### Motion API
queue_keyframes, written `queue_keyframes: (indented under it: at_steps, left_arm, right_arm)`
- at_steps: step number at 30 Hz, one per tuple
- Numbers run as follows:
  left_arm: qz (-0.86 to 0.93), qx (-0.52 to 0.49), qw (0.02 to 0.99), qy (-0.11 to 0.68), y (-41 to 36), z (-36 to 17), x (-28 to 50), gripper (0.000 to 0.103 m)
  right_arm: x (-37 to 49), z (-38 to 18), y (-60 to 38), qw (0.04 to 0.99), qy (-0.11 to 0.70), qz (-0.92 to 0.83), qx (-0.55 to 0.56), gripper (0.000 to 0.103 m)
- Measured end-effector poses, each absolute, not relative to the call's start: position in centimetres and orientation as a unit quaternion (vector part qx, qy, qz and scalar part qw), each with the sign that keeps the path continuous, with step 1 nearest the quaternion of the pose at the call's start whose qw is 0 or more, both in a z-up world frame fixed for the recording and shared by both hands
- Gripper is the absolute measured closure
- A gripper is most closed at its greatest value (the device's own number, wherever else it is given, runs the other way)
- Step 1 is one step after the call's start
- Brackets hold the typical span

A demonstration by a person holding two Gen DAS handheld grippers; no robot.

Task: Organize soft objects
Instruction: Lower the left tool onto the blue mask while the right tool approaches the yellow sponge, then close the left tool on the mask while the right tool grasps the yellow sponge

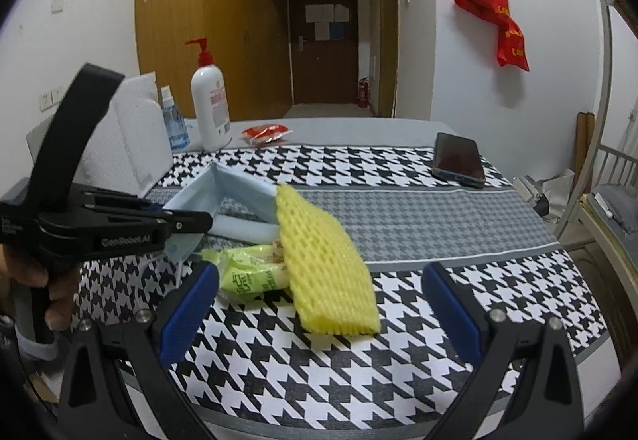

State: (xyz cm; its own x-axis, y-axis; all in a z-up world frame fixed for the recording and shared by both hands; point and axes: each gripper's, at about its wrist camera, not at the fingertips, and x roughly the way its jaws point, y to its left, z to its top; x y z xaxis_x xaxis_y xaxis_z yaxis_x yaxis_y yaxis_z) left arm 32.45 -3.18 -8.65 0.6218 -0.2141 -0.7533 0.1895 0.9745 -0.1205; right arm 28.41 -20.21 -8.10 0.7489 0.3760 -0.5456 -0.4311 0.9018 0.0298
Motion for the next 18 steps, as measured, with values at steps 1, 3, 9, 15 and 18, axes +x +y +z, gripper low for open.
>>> queue_keyframes:
  at_steps: [1, 3, 9, 15, 18]
  left_arm:
    - [-0.115, -0.017, 0.902, 0.416, -3.1, -8.5, 32.3, 0.094]
    - [-0.118, -0.016, 0.907, 0.404, -3.1, -8.1, 31.9, 0.094]
    - [-0.124, -0.015, 0.915, 0.383, -2.6, -7.7, 31.1, 0.094]
    - [-0.133, -0.013, 0.918, 0.374, -2.6, -7.7, 30.8, 0.094]
    - [-0.133, -0.016, 0.918, 0.374, -2.4, -7.8, 30.9, 0.094]
  right_arm:
    - [28.4, -8.1, -20.1, 0.934, 0.281, 0.215, -0.053, 0.000]
    - [28.5, -8.1, -20.1, 0.933, 0.281, 0.219, -0.054, 0.000]
    - [29.0, -7.9, -19.2, 0.925, 0.290, 0.236, -0.065, 0.000]
    - [29.5, -7.6, -19.5, 0.921, 0.298, 0.241, -0.068, 0.000]
    - [30.0, -7.5, -20.3, 0.920, 0.306, 0.241, -0.055, 0.001]
